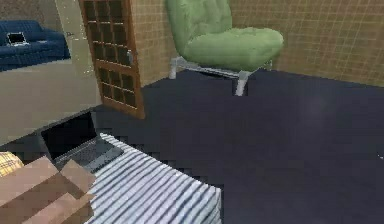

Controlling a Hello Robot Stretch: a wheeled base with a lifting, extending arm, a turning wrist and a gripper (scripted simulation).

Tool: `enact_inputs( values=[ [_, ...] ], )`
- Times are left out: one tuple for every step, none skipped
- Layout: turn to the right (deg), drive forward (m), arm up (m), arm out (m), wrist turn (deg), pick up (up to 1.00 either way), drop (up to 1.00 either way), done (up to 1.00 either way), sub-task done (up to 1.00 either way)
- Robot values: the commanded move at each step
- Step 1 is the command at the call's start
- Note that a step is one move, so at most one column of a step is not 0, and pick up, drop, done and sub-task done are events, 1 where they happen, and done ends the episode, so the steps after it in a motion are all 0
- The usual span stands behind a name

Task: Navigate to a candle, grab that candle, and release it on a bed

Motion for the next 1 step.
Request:
enact_inputs(
  values=[
    [-45.0, 0.0, 0.0, 0.0, 0.0, 0.0, 0.0, 0.0, 0.0]
  ],
)
